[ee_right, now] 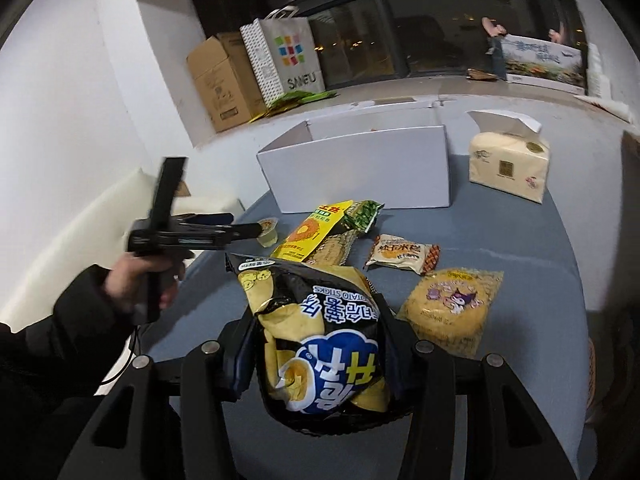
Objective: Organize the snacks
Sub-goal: 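Grasp the blue-yellow chip bag with right tool while left tool grasps a jelly cup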
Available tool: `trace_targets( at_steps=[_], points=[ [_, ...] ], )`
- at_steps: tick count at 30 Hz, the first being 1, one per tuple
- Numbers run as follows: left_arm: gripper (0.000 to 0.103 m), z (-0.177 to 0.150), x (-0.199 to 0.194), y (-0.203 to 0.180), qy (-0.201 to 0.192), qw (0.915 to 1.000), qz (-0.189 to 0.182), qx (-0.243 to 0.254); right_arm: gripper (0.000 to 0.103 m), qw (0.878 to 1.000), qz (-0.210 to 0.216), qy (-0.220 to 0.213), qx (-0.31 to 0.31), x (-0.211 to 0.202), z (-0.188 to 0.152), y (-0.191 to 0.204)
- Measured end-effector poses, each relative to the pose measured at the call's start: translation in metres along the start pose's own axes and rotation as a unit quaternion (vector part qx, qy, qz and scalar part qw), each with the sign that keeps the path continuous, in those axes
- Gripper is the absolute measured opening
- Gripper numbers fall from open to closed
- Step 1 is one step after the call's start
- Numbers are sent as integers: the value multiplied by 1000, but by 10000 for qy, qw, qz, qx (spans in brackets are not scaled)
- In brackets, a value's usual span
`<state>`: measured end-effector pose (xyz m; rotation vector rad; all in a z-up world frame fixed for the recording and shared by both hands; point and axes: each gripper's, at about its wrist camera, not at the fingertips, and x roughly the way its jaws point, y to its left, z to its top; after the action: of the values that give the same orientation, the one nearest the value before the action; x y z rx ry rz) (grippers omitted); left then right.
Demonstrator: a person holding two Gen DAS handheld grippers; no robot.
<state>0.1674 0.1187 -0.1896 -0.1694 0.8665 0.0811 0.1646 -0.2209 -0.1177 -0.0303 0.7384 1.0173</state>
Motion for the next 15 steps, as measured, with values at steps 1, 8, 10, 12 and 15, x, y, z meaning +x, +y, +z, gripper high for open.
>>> trace_targets(
  at_steps=[1,8,10,12,15],
  points=[
    [53,0,6,1,77,10000,-6,-24,55,10000,0,-26,34,0,-1,-1],
    [48,-6,-14,3,-203,9995,-160,-160,55,10000,-8,-18,57,1,-5,0],
    [48,-8,-32,2,-396,9988,-246,-174,55,10000,14,-5,59,3,-5,0],
    [48,-9,-51,0,-610,9974,-326,-196,55,9999,53,4,89,5,-5,1],
    [48,-7,-81,-3,-964,9943,-414,-173,55,9999,90,-2,129,9,-5,2]
  ],
)
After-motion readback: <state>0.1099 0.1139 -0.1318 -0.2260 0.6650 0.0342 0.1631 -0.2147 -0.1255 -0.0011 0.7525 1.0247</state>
